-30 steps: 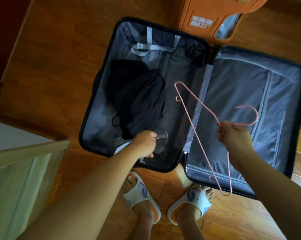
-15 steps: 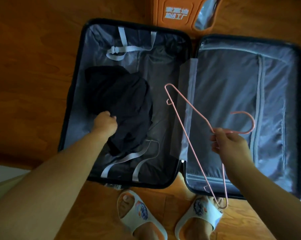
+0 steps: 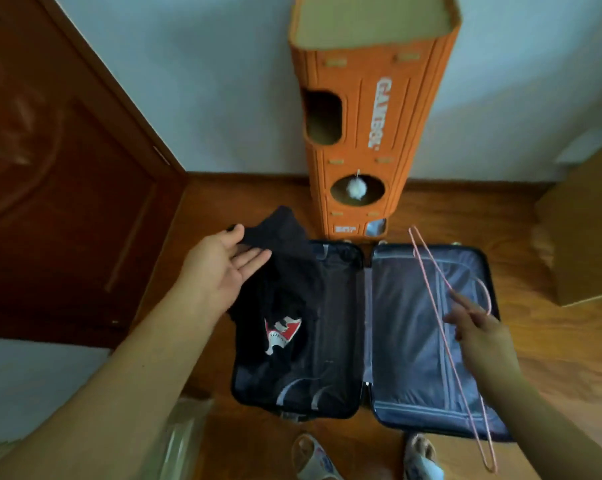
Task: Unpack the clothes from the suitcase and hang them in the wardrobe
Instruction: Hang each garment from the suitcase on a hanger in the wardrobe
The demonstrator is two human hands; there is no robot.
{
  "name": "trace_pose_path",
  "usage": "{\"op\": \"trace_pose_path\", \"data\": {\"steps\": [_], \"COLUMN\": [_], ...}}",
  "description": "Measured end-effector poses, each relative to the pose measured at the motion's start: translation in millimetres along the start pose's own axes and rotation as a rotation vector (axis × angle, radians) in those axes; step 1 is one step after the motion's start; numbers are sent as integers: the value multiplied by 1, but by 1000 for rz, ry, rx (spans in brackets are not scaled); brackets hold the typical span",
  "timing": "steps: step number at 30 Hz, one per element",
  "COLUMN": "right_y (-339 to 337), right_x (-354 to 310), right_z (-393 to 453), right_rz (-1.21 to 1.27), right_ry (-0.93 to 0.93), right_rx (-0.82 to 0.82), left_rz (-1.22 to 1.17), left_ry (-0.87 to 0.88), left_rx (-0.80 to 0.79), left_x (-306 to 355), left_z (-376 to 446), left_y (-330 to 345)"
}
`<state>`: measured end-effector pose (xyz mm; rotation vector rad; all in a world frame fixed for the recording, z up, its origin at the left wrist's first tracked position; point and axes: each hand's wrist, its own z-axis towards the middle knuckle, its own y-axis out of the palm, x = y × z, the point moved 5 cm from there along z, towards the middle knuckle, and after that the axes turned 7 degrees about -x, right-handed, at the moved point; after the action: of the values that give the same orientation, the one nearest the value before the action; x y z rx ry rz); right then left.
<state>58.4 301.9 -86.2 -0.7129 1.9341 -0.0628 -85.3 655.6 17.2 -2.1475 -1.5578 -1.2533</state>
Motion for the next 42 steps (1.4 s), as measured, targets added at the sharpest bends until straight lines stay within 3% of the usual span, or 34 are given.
{"op": "trace_pose_path", "data": {"steps": [5,9,12,14,16,18,20,24,29,31,33,35,37,40,42], "right_y": [-47,-44,-52,-64,-67,-68,-71,-82,-140,-172,-203,-232,-260,-303,-324], "right_x": [-146,-273,-350,-390,-418,-435,-448,-466,-476,-472,-464,-457,-449,-428,-400], "right_z": [-71,-129,-183,-216,-235,-241,-244,-252,-250,-252,-254,-255,-249,-221,-191], "right_rz": [-126,-216,-63,-85,-258,-333,-238,-215,-35,19,63,93,53,-148,-338], "right_ry": [-255,-595,-892,-1006,-1102,-1086,-1005,-947,-886,-882,-890,-894,-888,-822,-700], "right_rx": [-200,-463,-640,-627,-547,-453,-404,-399,-394,-399,-403,-394,-309,-84,-14], "left_rz": [199,277,334,403,405,387,454,604,756,787,838,912,902,584,561], "left_ry": [183,391,464,492,539,623,613,244,86,75,96,165,248,231,315], "left_rx": [-133,-199,-224,-186,-140,-73,-28,-125,84,144,106,25,66,165,148], "left_x": [103,145,154,154,149,135,98,-33,-130,-138,-150,-164,-166,-120,-61], "left_z": [-165,-279,-340,-367,-384,-387,-371,-327,-282,-261,-243,-229,-216,-217,-247], "left_y": [70,120,145,148,145,133,114,81,55,47,51,68,75,75,92]}}
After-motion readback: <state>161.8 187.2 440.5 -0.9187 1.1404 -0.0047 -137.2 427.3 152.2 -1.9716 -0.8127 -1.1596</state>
